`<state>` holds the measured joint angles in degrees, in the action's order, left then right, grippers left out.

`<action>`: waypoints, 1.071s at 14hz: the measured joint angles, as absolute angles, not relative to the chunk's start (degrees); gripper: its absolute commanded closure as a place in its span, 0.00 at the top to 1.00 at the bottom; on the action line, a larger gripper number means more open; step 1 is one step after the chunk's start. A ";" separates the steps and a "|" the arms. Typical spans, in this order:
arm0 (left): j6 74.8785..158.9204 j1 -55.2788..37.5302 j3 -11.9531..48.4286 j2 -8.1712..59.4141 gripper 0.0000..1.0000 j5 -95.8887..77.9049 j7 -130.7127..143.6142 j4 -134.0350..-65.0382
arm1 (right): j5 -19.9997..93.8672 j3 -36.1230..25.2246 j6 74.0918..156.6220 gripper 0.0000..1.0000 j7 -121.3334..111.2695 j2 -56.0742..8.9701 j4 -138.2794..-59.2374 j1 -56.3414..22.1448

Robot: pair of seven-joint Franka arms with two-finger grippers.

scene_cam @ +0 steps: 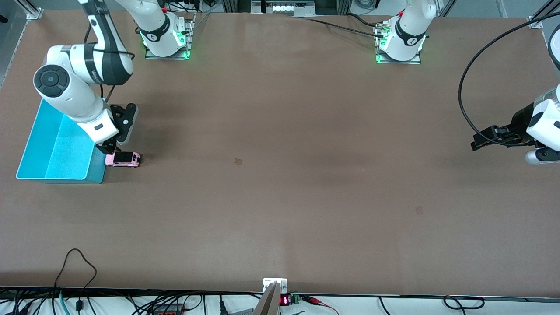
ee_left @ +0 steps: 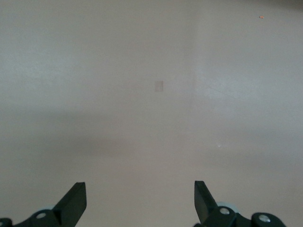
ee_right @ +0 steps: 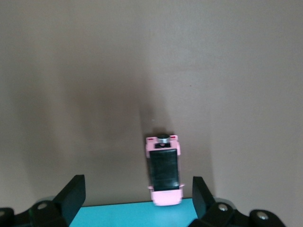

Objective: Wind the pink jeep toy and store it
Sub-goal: 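Lower the right gripper and grasp the pink jeep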

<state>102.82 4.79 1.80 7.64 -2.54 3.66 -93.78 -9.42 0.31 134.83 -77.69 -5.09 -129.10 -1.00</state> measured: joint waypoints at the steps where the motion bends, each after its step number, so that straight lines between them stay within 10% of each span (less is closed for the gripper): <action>1: 103.09 4.79 1.78 7.65 1.00 -2.54 3.50 -93.88 | -9.43 0.44 137.39 1.00 -80.61 -6.75 -129.21 0.39; 15: 97.79 4.68 1.20 5.97 1.00 -2.54 2.38 -91.48 | -9.45 0.89 154.11 1.00 -85.39 -20.20 -129.18 4.72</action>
